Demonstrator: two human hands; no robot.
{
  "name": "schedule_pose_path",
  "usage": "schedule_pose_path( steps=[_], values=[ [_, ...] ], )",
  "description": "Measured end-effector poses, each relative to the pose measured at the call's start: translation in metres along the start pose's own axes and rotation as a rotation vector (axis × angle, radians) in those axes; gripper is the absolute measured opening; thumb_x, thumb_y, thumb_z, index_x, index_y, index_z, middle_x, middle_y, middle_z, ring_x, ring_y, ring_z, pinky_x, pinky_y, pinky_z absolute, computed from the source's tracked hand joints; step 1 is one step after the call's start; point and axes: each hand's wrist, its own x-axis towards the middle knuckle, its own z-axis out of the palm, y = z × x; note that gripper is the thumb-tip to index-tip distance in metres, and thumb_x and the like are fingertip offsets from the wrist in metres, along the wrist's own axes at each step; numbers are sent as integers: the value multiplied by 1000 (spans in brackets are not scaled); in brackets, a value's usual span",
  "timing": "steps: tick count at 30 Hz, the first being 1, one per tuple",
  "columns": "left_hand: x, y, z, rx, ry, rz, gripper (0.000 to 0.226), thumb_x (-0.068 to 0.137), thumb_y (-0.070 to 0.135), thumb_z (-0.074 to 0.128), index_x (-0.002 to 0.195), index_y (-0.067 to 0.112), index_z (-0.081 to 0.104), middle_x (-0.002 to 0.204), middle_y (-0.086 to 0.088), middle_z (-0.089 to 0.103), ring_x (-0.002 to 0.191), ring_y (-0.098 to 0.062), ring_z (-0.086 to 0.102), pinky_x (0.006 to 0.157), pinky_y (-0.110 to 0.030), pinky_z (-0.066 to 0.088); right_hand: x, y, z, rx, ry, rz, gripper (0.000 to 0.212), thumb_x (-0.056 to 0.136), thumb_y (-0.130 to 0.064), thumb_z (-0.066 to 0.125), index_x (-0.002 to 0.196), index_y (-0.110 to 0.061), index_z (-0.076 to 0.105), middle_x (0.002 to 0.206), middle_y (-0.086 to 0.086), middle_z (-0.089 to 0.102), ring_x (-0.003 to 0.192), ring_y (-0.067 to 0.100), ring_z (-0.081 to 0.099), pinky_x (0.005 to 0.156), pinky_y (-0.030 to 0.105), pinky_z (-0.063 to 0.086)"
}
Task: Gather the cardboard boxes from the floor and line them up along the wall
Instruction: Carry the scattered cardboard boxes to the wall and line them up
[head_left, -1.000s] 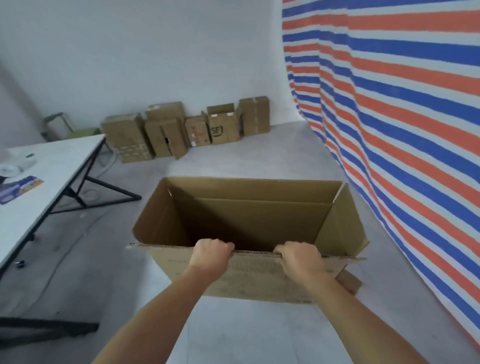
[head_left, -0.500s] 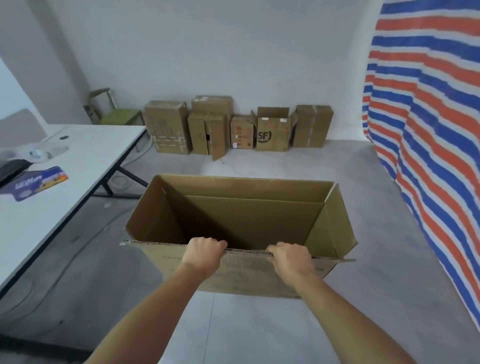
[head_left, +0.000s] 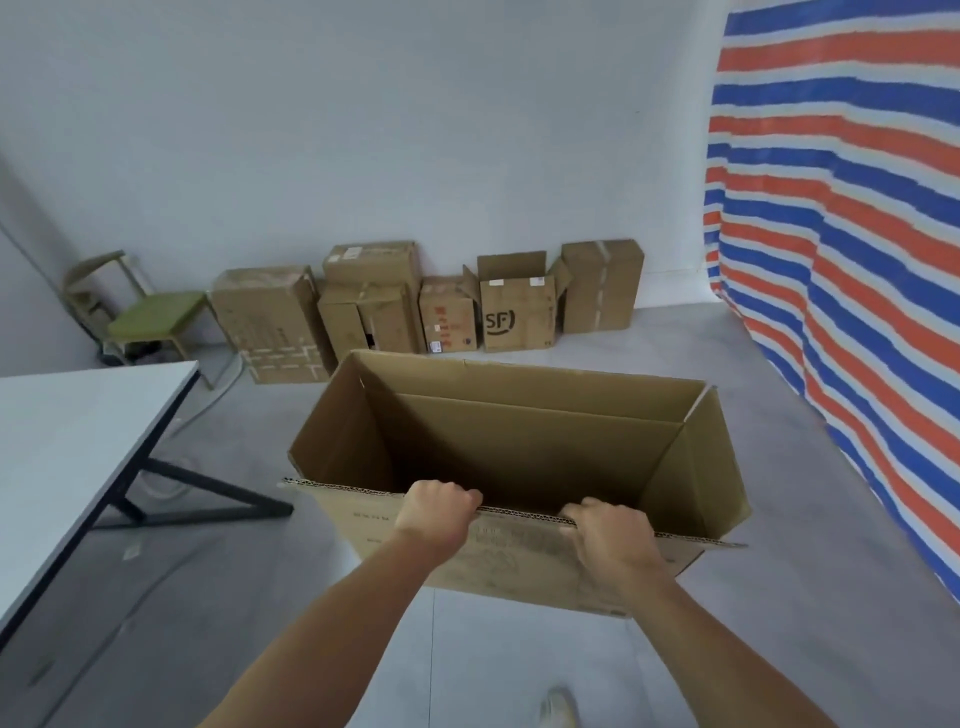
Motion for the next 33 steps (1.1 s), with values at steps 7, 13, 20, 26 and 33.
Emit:
schedule_pose_path(
  steps=[7,13,20,26,33],
  values=[
    [169,-74,-29,-25,-38,-45,17,105,26,41,112,20,56,90,-1,68,74,-22,60,61,-32,43,190,31,-46,-24,-10,-46,36,99,-19,53,131,-32,60,118,-6,64,96,19,66,76,30,50],
    [296,-158,-18,-79,-52,-74,21,106,31,38,112,20,56,96,-2,68,84,-24,65,62,-33,39,358,22,-61,-74,-70,-110,49,95,-6,53,137,-31,57,131,-3,61,103,21,67,86,34,56],
    [469,-269,19,-150,-80,-85,21,105,31,41,108,21,59,97,-1,69,86,-24,65,64,-33,42,563,7,-60,-134,-109,-98,55,95,-1,46,141,-30,54,128,-3,62,105,21,65,87,31,53],
    [617,-360,4,-171,-98,-18,19,105,31,43,107,23,60,97,-1,68,88,-26,66,64,-32,41,716,5,-88,-132,-88,-53,38,99,-17,46,129,-35,60,107,-10,62,89,14,63,73,26,50],
    [782,-422,26,-159,-152,88,11,103,20,48,112,20,52,92,-1,64,75,-24,61,57,-32,39,873,28,-81,-100,-122,0,38,101,-21,43,132,-37,59,110,-12,65,94,12,65,80,27,53]
  ],
)
